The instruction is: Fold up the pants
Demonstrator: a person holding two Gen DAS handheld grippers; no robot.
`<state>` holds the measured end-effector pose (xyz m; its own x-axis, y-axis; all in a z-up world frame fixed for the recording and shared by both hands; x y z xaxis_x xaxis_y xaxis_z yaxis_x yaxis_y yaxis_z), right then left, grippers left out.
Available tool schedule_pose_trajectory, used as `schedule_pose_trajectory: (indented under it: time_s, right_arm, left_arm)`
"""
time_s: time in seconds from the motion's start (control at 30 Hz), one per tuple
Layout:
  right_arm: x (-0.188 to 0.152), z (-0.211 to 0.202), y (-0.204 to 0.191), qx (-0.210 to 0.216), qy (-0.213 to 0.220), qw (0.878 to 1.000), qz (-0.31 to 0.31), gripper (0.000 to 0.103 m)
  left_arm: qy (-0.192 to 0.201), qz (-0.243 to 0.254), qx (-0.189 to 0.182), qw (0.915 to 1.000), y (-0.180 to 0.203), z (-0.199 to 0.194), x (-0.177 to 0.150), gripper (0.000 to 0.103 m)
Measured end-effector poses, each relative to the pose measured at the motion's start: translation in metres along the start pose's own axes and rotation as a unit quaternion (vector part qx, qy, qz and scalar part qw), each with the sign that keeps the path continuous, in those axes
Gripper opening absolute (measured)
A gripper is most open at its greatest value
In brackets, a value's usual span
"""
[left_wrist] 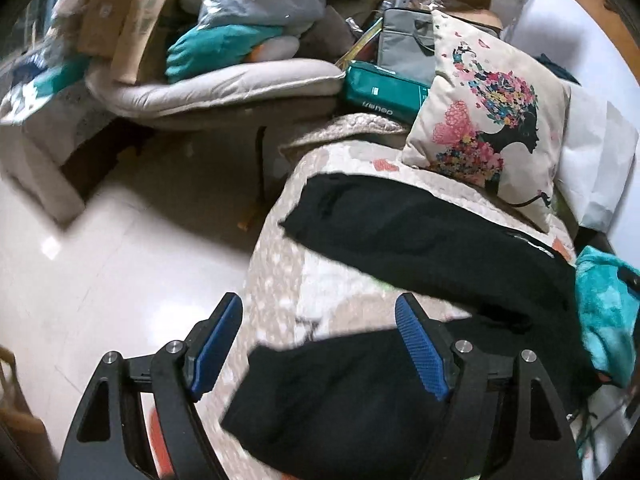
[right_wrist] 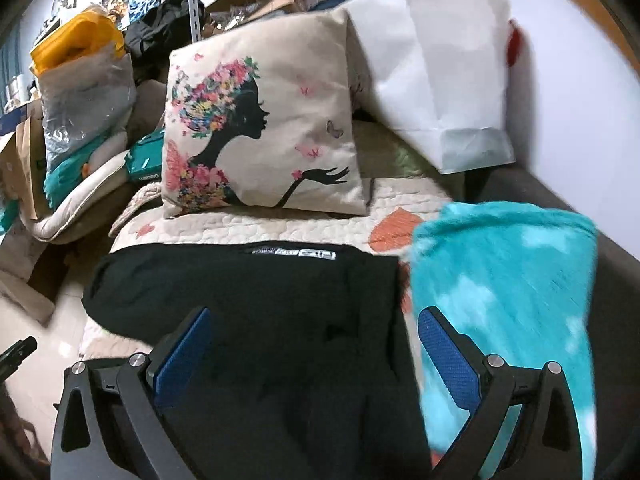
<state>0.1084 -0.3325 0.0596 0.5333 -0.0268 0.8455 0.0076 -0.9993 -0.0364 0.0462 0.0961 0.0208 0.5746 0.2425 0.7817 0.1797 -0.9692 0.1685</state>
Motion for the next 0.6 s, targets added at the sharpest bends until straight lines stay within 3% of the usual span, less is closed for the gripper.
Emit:
schedule_pose_trajectory:
  time_s: [0.27, 0.43, 0.6]
  right_arm:
    - [0.026, 0.104, 0.006, 0.081, -0.039, 0.995, -0.033, 0.103]
    - [0.034, 0.157, -0.003, 0.11, -0.067, 0.99, -0.059, 0.103]
    - [0.03, 0.196, -0.019, 0.145, -0.101, 0.98, -0.091, 0.102]
  left_arm:
    - [-0.005, 0.092, 0.028, 0.9953, 0.012, 0.102, 0.06, 0.078]
    - [-0.041, 0.068, -0.002, 0.9969, 0.017, 0.174, 0.074, 0.078]
    - [-0.064, 0.076, -0.033, 0.9945, 0.032, 0.223, 0.075, 0.078]
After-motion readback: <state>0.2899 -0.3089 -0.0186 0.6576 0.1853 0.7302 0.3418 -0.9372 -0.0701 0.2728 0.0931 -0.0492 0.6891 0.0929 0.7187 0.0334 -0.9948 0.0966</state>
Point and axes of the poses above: each gripper's, at about its wrist camera, not at the fingertips, and z roughly the way its jaws point, y to its right, x to its top, the point moved 1 cm from there along z, roughly the way its jaws point, and after that the axes turned 12 degrees about y, right-handed, at the moved point
